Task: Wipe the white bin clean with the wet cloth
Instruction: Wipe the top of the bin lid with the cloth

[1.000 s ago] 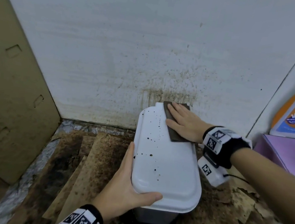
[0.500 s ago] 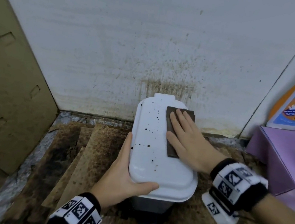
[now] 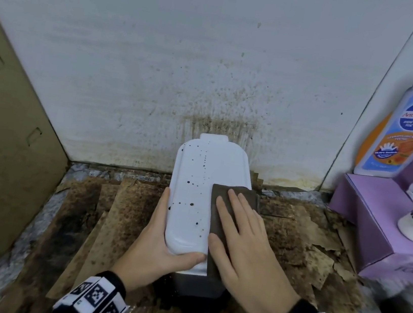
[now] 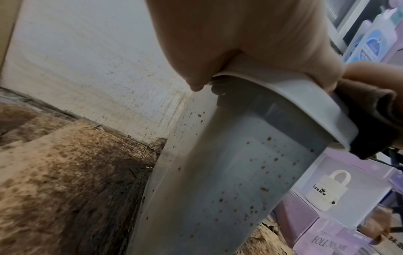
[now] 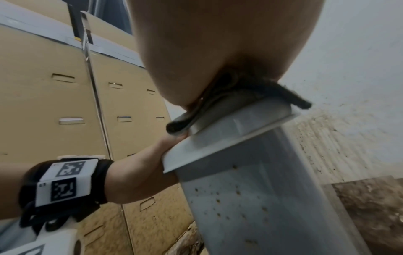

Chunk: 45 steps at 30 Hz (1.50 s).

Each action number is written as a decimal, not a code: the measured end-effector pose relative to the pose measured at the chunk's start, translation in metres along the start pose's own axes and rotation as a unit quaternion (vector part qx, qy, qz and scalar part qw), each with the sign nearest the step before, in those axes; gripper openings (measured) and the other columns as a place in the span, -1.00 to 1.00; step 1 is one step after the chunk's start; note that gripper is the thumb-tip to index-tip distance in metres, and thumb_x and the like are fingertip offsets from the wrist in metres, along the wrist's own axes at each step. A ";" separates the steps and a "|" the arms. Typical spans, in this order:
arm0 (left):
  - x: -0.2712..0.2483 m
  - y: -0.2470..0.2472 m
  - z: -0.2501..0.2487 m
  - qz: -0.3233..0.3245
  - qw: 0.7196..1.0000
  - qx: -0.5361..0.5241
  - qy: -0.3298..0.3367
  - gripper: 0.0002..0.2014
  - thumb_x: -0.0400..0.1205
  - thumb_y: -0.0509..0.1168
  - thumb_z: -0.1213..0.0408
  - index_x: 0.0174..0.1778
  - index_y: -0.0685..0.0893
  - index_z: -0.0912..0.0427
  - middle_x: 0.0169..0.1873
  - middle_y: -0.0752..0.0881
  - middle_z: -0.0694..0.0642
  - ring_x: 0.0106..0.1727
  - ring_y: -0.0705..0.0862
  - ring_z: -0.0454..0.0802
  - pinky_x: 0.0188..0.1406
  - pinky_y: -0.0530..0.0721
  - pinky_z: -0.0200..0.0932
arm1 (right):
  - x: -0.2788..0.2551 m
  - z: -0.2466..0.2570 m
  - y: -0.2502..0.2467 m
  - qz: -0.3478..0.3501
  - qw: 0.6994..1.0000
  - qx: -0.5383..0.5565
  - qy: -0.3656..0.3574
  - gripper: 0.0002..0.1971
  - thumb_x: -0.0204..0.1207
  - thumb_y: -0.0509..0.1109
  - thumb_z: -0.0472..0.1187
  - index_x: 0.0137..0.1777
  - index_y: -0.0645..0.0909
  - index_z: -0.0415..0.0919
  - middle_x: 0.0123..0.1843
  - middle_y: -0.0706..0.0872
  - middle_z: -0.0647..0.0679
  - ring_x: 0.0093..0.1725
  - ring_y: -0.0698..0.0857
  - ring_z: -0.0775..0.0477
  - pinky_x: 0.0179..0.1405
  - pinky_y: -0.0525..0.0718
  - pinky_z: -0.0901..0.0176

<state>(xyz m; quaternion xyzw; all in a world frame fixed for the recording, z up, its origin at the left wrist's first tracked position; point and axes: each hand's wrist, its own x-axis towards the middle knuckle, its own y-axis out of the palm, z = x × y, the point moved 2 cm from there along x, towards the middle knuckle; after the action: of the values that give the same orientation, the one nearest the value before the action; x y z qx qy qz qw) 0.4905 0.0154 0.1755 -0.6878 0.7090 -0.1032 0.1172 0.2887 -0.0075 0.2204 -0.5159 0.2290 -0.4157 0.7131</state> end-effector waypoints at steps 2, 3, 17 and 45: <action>0.000 0.000 0.000 -0.001 1.000 -0.001 -0.001 0.47 0.18 0.65 -0.41 0.76 -0.31 -0.35 0.70 0.15 -0.50 0.71 0.21 -0.42 0.73 0.34 0.08 | -0.002 0.001 0.003 -0.026 0.999 0.004 0.023 -0.32 0.78 -0.13 0.25 0.80 -0.14 -0.03 0.79 -0.37 0.07 0.75 -0.34 0.09 0.77 -0.11 -0.01; -0.001 0.000 0.001 -0.003 1.000 0.000 -0.002 0.46 0.18 0.65 -0.41 0.76 -0.31 -0.36 0.71 0.15 -0.49 0.71 0.21 -0.41 0.73 0.34 0.09 | -0.003 0.003 0.005 -0.041 0.998 -0.010 0.045 -0.29 0.76 -0.13 0.27 0.80 -0.10 -0.07 0.80 -0.32 -0.01 0.77 -0.26 0.01 0.77 -0.08 -0.02; 0.002 -0.002 0.004 -0.011 1.000 0.010 0.000 0.41 0.25 0.71 -0.28 0.76 -0.25 -0.39 0.72 0.20 -0.39 0.73 0.27 -0.28 0.71 0.37 0.14 | 0.002 0.002 0.006 -0.061 0.988 0.087 0.111 0.00 0.49 -0.09 0.39 0.78 -0.29 -0.18 0.80 -0.19 0.06 0.73 -0.30 0.17 0.66 -0.54 0.04; 0.002 -0.003 0.009 -0.009 1.000 -0.002 -0.010 0.43 0.21 0.70 -0.33 0.76 -0.24 -0.38 0.72 0.17 -0.43 0.71 0.28 -0.35 0.71 0.38 0.12 | 0.031 -0.022 -0.005 -0.032 0.969 0.219 0.106 -0.06 0.62 0.17 0.31 0.78 -0.25 -0.08 0.80 -0.13 0.17 0.69 -0.20 0.25 0.75 -0.04 -0.22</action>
<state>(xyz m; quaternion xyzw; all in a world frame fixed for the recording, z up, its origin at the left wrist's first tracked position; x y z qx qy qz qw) 0.4955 0.0139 0.1680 -0.6950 0.7021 -0.0959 0.1216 0.2875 -0.0455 0.2207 -0.3069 0.1904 -0.5307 0.7668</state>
